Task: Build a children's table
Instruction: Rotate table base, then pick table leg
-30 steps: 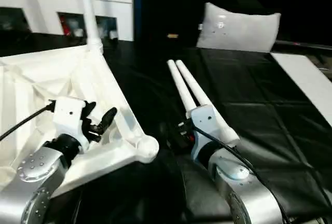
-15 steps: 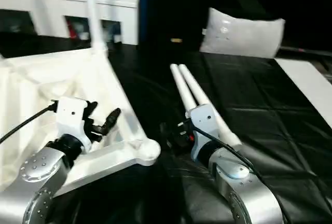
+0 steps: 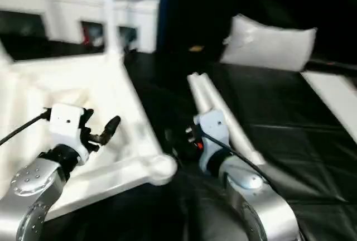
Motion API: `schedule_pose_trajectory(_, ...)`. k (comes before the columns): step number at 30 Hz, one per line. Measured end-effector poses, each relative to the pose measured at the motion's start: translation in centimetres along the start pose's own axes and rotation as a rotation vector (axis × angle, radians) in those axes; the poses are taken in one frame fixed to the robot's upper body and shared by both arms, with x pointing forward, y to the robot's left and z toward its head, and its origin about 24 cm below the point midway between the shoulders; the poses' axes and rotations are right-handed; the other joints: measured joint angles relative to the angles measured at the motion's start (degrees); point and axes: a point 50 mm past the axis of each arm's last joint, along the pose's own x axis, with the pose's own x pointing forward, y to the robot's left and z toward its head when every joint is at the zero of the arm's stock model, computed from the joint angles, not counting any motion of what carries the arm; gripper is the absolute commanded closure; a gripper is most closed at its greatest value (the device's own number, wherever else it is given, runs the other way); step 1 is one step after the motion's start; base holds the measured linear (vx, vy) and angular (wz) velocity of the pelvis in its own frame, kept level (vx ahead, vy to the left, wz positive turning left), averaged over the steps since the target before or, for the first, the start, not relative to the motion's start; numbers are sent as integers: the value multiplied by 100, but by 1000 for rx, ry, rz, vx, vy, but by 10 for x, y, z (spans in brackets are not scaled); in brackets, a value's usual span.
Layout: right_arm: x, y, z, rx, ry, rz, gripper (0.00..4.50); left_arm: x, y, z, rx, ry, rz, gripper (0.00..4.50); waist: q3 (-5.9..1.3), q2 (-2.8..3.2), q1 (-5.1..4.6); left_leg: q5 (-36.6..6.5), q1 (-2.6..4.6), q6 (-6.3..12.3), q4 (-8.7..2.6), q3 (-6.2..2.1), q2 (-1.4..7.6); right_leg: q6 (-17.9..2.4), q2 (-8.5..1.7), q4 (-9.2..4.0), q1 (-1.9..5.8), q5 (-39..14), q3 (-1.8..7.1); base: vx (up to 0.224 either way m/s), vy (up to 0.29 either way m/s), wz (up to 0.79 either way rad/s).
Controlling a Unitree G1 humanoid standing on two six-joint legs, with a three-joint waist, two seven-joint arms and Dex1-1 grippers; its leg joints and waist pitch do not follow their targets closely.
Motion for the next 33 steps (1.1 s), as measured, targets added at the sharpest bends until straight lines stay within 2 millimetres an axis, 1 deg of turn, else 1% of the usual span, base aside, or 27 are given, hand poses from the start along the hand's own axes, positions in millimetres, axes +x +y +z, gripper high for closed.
schedule_pose_trajectory(1, 0, -2, 0, 0, 4, -7, 0, 0, -3, -1, -2, 3, -18, 55, 27, 45, 97, 15, -56, -69, 123, 23, 5, -32, 106, -56, 57, 19, 149, 42, -25, -20)
schedule_pose_trajectory(2, -1, -2, 0, 1, 2, -9, 0, 0, -3, -1, 0, 3, -19, 55, 53, 113, 198, 107, -131, -241, 75, 24, 20, -48, 262, -112, 152, 29, 296, 47, 1, -28)
schedule_pose_trajectory(3, 0, -2, 0, 1, 0, -7, 0, 0, -3, 0, 2, -1, -19, 55, 45, 241, 215, 175, -185, -348, -201, 8, 66, -40, 338, -140, 209, 21, 234, 98, 34, -35)
schedule_pose_trajectory(4, 1, 1, 0, 12, -2, 3, 0, -1, 0, 1, 11, -2, -11, 55, 40, 320, 198, 264, -167, -487, -188, -35, 109, -39, 362, -153, 258, -5, 173, 82, 42, -19)
schedule_pose_trajectory(5, 3, 5, 1, 18, -7, 22, 0, -2, 2, 1, 20, -1, -3, 55, 52, 287, 119, 264, -126, -509, -256, -39, 77, -111, 312, -162, 224, -40, 131, 122, 28, 7)
schedule_pose_trajectory(6, 4, 8, 2, 13, -10, 39, 0, -3, 6, 1, 24, 1, 14, 55, 56, 204, 43, 284, -98, -491, -324, -39, 45, -244, 271, -116, 206, -86, 104, 71, -6, 14)
schedule_pose_trajectory(7, 5, 9, 3, 9, -13, 43, 0, -4, 9, 0, 28, 5, 27, 55, 44, 134, -24, 296, -78, -451, -340, -41, 16, -355, 210, -35, 174, -137, 39, 116, -13, 15)
schedule_pose_trajectory(8, 5, 8, 3, 5, -13, 39, 0, -5, 10, 0, 34, 8, 25, 55, 4, 70, -144, 275, -75, -438, -335, -41, -19, -340, 109, 54, 65, -123, -11, 93, -16, 3)
schedule_pose_trajectory(9, 4, 7, 3, 0, -8, 30, 0, -4, 9, 0, 37, 8, 11, 47, -26, 9, -239, 267, -92, -426, -320, -24, -58, -220, 21, 58, -30, -61, 10, 136, -31, 14)
schedule_pose_trajectory(10, 3, 4, 2, -9, 9, 9, 0, -3, 5, 1, 38, 8, -20, 47, -75, -56, -287, 254, -178, -390, -257, -20, -74, 147, 9, 63, -53, -14, 92, 90, -24, 13)
schedule_pose_trajectory(11, 3, 0, 1, -20, 21, -15, 0, -2, 0, 2, 34, 4, -48, 47, -79, -52, -263, 257, -273, -348, -224, -48, -69, 168, 49, 77, -99, 2, 142, 108, -35, 3)
schedule_pose_trajectory(12, 2, -4, 0, -23, 36, -41, 0, -1, -5, 1, 29, 8, -85, 47, -83, -31, -262, 302, -333, -357, -237, -51, -71, 170, 56, 74, -156, 22, 145, 77, -37, -6)
schedule_pose_trajectory(13, 4, -7, 0, -27, 61, -62, 0, -1, -10, -1, 38, 22, -132, 47, -84, -21, -261, 354, -366, -451, -287, -51, -66, 169, 70, 68, -202, 39, 155, 77, -37, -6)
schedule_pose_trajectory(15, 8, -10, 1, -28, 96, -92, 0, -3, -10, -3, 67, 56, -193, 47, -78, -7, -226, 371, -371, -550, -330, -52, -29, 155, 122, 30, -204, 71, 156, 0, 0, 0)
schedule_pose_trajectory(16, 10, -12, 5, -33, 105, -109, 0, -5, -9, -4, 76, 79, -227, 47, -69, 2, -168, 385, -375, -588, -346, -59, 3, 139, 144, -8, -203, 103, 142, 0, 0, 0)
schedule_pose_trajectory(17, 11, -13, 8, -37, 113, -118, 0, -6, -9, -6, 74, 99, -247, 47, -50, 34, -103, 400, -358, -614, -364, -68, 35, 116, 166, -65, -180, 146, 134, 0, 0, 0)
schedule_pose_trajectory(19, 14, -14, 9, -49, 144, -128, 0, -7, -9, -7, 79, 123, -275, 47, -15, 80, -37, 414, -314, -636, -369, -56, 48, 79, 172, -93, -159, 167, 135, 0, 0, 0)
schedule_pose_trajectory(20, 21, -16, 10, -66, 192, -149, 0, -8, -8, -7, 101, 150, -309, 33, 11, 105, -35, 422, -298, -671, -369, -36, 49, 51, 166, -88, -153, 173, 143, -69, 13, -1)
schedule_pose_trajectory(21, 24, -19, 10, -75, 223, -163, 0, -8, -8, -6, 112, 163, -334, 33, 30, 123, -36, 445, -296, -680, -370, -24, 49, 43, 161, -83, -155, 189, 147, -69, 13, -1)
schedule_pose_trajectory(23, 29, -23, 9, -82, 274, -170, 0, -8, -10, -3, 122, 171, -374, 10, 68, 140, -38, 485, -285, -675, -379, 20, 58, 29, 137, -54, -157, 209, 146, -110, 0, 2)
schedule_pose_trajectory(24, 33, -23, 8, -79, 302, -159, 0, -9, -10, -3, 119, 180, -399, 4, 85, 150, -46, 492, -281, -664, -379, 43, 77, 24, 137, -51, -157, 226, 146, -148, -9, 3)
schedule_pose_trajectory(25, 37, -24, 10, -74, 324, -155, 0, -10, -12, -2, 114, 187, -430, 4, 102, 159, -58, 518, -288, -650, -385, 61, 88, 24, 137, -51, -172, 252, 144, -90, -9, 1)
schedule_pose_trajectory(28, 46, -26, 11, -60, 367, -151, 0, -12, -11, 2, 135, 200, -477, 4, 115, 162, -68, 565, -290, -670, -402, 116, 130, 11, 139, -47, -185, 294, 141, -47, -8, 0)
schedule_pose_trajectory(31, 54, -29, 15, -51, 396, -152, 0, -15, -10, 7, 157, 204, -521, 4, 118, 163, -64, 583, -297, -698, -405, 129, 142, 4, 140, -47, -203, 316, 139, -19, -5, -1)
schedule_pose_trajectory(33, 61, -30, 16, -44, 422, -158, 0, -16, -10, 7, 152, 220, -538, 4, 118, 162, -63, 590, -305, -707, -404, 133, 144, 4, 140, -46, -213, 322, 139, 0, 0, 0)
